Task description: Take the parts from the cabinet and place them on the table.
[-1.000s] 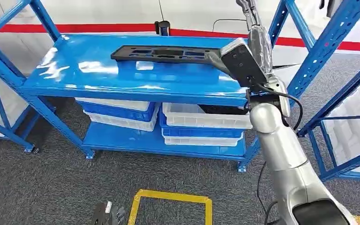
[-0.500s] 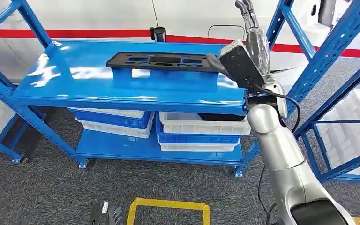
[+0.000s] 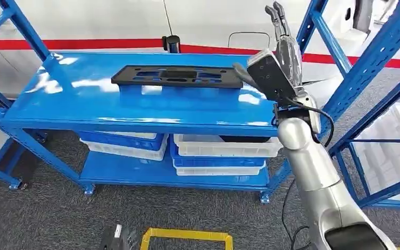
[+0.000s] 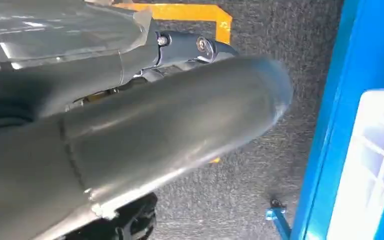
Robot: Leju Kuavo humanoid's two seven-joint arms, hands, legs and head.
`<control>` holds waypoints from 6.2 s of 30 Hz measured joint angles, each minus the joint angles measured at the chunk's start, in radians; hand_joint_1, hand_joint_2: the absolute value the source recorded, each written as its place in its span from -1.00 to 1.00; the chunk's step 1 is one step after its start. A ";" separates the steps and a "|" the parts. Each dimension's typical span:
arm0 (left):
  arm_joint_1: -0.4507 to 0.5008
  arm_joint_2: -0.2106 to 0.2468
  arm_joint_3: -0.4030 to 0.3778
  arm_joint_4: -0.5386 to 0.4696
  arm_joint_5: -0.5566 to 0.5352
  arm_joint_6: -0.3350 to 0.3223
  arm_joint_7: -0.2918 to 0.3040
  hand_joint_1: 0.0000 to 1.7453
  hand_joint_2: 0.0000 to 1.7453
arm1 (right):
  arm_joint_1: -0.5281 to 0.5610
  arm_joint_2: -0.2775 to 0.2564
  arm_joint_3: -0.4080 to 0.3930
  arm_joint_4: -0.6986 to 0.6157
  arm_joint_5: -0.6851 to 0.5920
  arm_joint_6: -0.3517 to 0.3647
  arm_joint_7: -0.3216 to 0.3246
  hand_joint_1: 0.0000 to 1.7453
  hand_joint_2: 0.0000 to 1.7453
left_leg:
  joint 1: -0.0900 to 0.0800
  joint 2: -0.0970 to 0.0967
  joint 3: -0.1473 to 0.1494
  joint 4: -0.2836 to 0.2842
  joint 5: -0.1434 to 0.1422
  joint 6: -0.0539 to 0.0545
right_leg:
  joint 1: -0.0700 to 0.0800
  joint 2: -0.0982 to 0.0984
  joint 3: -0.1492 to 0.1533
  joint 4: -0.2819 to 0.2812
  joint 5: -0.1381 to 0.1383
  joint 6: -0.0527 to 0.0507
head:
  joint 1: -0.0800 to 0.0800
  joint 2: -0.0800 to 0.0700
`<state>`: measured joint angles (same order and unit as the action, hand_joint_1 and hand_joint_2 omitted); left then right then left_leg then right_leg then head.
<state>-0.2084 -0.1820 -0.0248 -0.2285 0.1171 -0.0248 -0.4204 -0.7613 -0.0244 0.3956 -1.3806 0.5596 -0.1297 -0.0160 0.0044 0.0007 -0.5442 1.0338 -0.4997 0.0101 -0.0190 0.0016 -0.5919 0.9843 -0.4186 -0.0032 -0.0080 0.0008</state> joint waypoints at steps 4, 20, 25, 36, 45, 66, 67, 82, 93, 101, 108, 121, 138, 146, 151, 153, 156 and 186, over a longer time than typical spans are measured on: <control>0.002 0.000 0.000 0.000 0.000 -0.001 0.000 -1.00 -1.00 | 0.006 0.003 0.001 0.000 0.000 -0.003 -0.001 -1.00 1.00 | 0.008 -0.002 -0.173 0.269 -0.096 -0.020 | 0.000 0.004 0.023 0.000 -0.023 -0.017 | -0.007 0.000; 0.001 0.000 0.000 0.000 -0.023 -0.001 0.012 -1.00 -1.00 | 0.034 -0.025 -0.008 -0.004 -0.003 -0.007 -0.001 -1.00 1.00 | 0.003 -0.008 -0.035 -0.046 0.059 0.046 | 0.007 0.010 -0.124 0.320 -0.173 0.032 | -0.001 0.000; 0.000 -0.002 -0.002 0.001 -0.035 -0.004 0.021 -1.00 -1.00 | 0.054 -0.050 -0.020 -0.016 -0.009 -0.009 -0.001 -1.00 1.00 | -0.003 -0.015 0.019 -0.043 0.013 0.033 | 0.009 -0.003 -0.064 0.009 0.030 0.056 | 0.001 0.000; -0.001 0.002 -0.002 0.001 -0.030 0.008 0.030 -1.00 -1.00 | 0.077 -0.054 -0.024 -0.045 -0.012 -0.009 -0.001 -1.00 1.00 | 0.013 -0.004 -0.189 0.248 -0.084 -0.026 | -0.001 0.007 0.010 0.008 -0.018 -0.010 | -0.004 0.000; 0.000 0.006 0.016 0.001 0.010 0.048 0.030 -1.00 -1.00 | 0.105 -0.054 -0.025 -0.058 -0.009 -0.019 -0.003 -1.00 1.00 | 0.003 -0.006 -0.095 -0.033 0.105 -0.002 | 0.010 0.008 0.045 0.007 -0.058 0.024 | -0.002 0.000; 0.069 0.074 0.129 0.006 0.106 0.335 0.173 -1.00 -1.00 | 0.195 -0.057 -0.010 -0.166 -0.005 0.039 -0.006 -1.00 1.00 | -0.002 -0.009 -0.094 -0.034 0.097 0.014 | 0.008 0.003 0.056 -0.013 -0.059 0.039 | -0.002 0.000; 0.082 0.078 0.149 0.010 0.108 0.348 0.207 -1.00 -1.00 | 0.196 -0.055 0.000 -0.170 -0.006 0.054 -0.010 -1.00 1.00 | -0.002 -0.009 -0.094 -0.034 0.097 0.014 | 0.010 0.003 0.056 -0.013 -0.059 0.039 | -0.002 0.000; 0.140 0.092 0.160 0.029 0.039 0.482 0.426 -1.00 -1.00 | 0.252 0.049 0.424 -0.043 0.211 0.101 -0.021 -1.00 1.00 | 0.004 -0.010 -0.093 -0.034 0.095 0.010 | 0.012 0.001 0.054 -0.011 -0.063 0.034 | -0.002 0.000; 0.139 0.093 0.156 0.029 0.020 0.462 0.410 -1.00 -1.00 | 0.104 0.205 0.472 0.413 0.488 -0.094 0.108 -1.00 1.00 | 0.004 -0.009 -0.092 -0.034 0.095 0.010 | 0.012 0.001 0.054 -0.010 -0.063 0.034 | -0.002 0.000; 0.139 0.092 0.177 0.031 0.038 0.484 0.433 -1.00 -1.00 | -0.047 0.297 0.349 0.808 0.573 -0.182 0.218 -1.00 1.00 | 0.004 -0.009 -0.091 -0.034 0.095 0.010 | 0.012 0.001 0.055 -0.010 -0.062 0.034 | -0.002 0.000; 0.138 0.092 0.187 0.034 0.040 0.496 0.438 -1.00 -1.00 | -0.095 0.297 0.263 0.917 0.600 -0.198 0.271 -1.00 1.00 | 0.004 -0.009 -0.090 -0.034 0.095 0.010 | 0.012 0.002 0.050 -0.011 -0.063 0.034 | -0.003 0.000; 0.139 0.092 0.190 0.034 0.019 0.501 0.350 -1.00 -1.00 | -0.089 0.236 0.126 0.965 0.615 -0.274 0.220 1.00 1.00 | 0.005 -0.009 -0.088 -0.034 0.095 0.009 | 0.012 0.001 0.057 -0.010 -0.063 0.034 | -0.003 0.000; 0.136 0.097 0.238 0.034 0.060 0.408 -0.029 -1.00 -1.00 | 0.054 0.234 -0.010 0.729 0.521 -0.217 -0.065 1.00 1.00 | 0.005 -0.008 -0.088 -0.034 0.094 0.009 | 0.013 0.003 0.058 -0.010 -0.063 0.033 | -0.003 0.000; 0.092 0.095 0.246 0.031 0.009 0.293 -0.102 -1.00 1.00 | 0.205 0.230 -0.025 0.316 0.409 -0.085 -0.091 1.00 1.00 | 0.005 -0.010 -0.088 -0.034 0.094 0.009 | 0.012 0.001 0.050 -0.011 -0.063 0.033 | -0.002 0.000; 0.046 0.079 0.223 0.019 -0.064 0.315 -0.129 -1.00 1.00 | 0.293 0.182 -0.014 -0.022 0.404 -0.051 -0.039 1.00 1.00 | 0.004 -0.009 -0.090 -0.034 0.094 0.009 | 0.012 0.001 0.053 -0.011 -0.063 0.033 | -0.002 0.000; 0.032 0.071 0.219 0.017 -0.074 0.310 -0.128 -1.00 1.00 | 0.314 0.157 -0.012 -0.121 0.404 -0.045 -0.032 1.00 1.00 | 0.004 -0.009 -0.090 -0.034 0.094 0.009 | 0.012 0.002 0.056 -0.011 -0.063 0.033 | -0.003 0.000; 0.023 0.061 0.215 0.016 -0.073 0.307 -0.128 -1.00 1.00 | 0.335 0.125 -0.007 -0.213 0.400 -0.043 -0.032 1.00 1.00 | 0.004 -0.009 -0.090 -0.034 0.094 0.009 | 0.012 0.002 0.056 -0.011 -0.063 0.034 | -0.002 0.000; 0.043 0.039 0.274 0.015 -0.002 0.232 0.033 -1.00 1.00 | 0.493 0.005 0.034 -0.491 -0.024 -0.146 -0.210 1.00 1.00 | 0.006 -0.004 -0.075 -0.054 0.105 0.040 | -0.001 0.000 -0.018 0.169 -0.169 0.030 | 0.000 0.000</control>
<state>-0.1651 -0.1431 0.2495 -0.2132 0.1148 0.2071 -0.3876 -0.2686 -0.0199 0.4295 -1.8712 0.5358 -0.2758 -0.2263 0.0106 -0.0030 -0.6196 0.9797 -0.3950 0.0496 -0.0200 0.0020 -0.6099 1.1537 -0.5879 0.0269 -0.0084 0.0008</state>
